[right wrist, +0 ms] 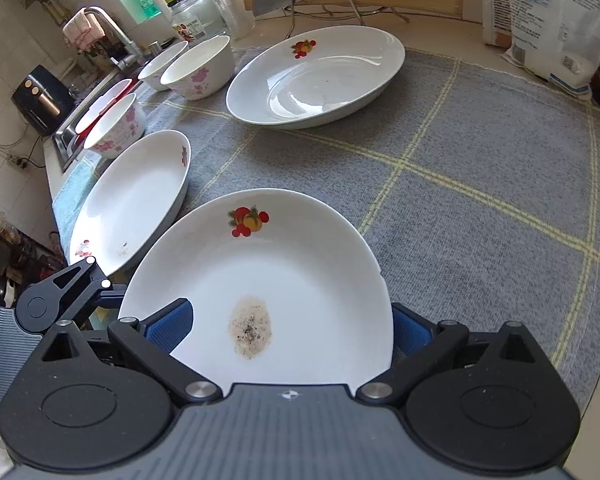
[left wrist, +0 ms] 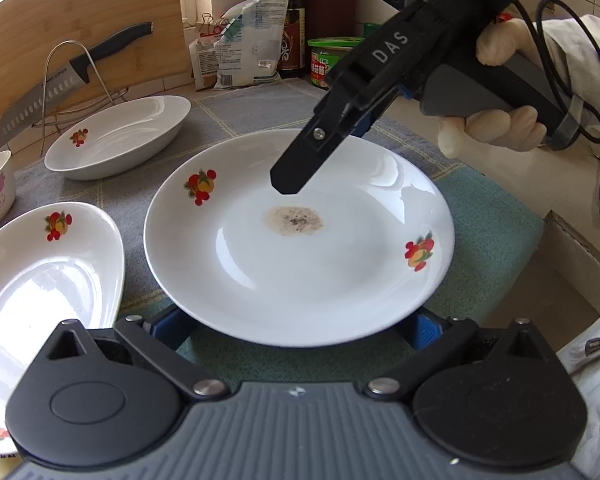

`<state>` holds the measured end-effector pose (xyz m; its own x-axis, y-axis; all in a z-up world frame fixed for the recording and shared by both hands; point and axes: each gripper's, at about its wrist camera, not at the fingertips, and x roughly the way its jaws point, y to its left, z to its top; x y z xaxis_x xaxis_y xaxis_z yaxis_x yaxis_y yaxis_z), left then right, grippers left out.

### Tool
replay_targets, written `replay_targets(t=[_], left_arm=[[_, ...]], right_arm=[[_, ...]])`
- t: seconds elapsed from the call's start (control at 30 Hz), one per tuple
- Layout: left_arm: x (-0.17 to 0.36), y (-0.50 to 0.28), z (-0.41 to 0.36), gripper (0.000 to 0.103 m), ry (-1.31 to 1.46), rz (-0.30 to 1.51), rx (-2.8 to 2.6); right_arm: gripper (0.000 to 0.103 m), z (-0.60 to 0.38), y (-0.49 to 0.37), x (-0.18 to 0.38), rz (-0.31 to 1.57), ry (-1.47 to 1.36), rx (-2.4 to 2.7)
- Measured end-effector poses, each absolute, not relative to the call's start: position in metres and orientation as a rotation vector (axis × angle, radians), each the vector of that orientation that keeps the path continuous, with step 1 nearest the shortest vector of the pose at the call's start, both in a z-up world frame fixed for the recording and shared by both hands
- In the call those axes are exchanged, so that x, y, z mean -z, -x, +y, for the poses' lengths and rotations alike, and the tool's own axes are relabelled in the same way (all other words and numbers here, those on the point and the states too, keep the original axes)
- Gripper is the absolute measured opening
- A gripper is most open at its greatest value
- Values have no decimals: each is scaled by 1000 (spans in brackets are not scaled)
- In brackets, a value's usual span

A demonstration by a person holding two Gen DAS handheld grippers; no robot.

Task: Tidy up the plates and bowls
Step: 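Lift the stained plate with the right gripper and carry it toward the green jar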

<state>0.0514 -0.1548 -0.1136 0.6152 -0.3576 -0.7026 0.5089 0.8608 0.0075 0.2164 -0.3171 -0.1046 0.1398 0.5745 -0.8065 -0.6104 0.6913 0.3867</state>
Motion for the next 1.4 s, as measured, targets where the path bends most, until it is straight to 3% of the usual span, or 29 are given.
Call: replay_targets(t=[0.9, 1.4], left_arm=[[106, -60, -161, 102, -266, 779, 515], [96, -106, -188, 102, -293, 729, 601]], right_arm=[[103, -318, -223, 97, 1123, -3, -934], [103, -359, -246, 74, 1017, 0, -804]])
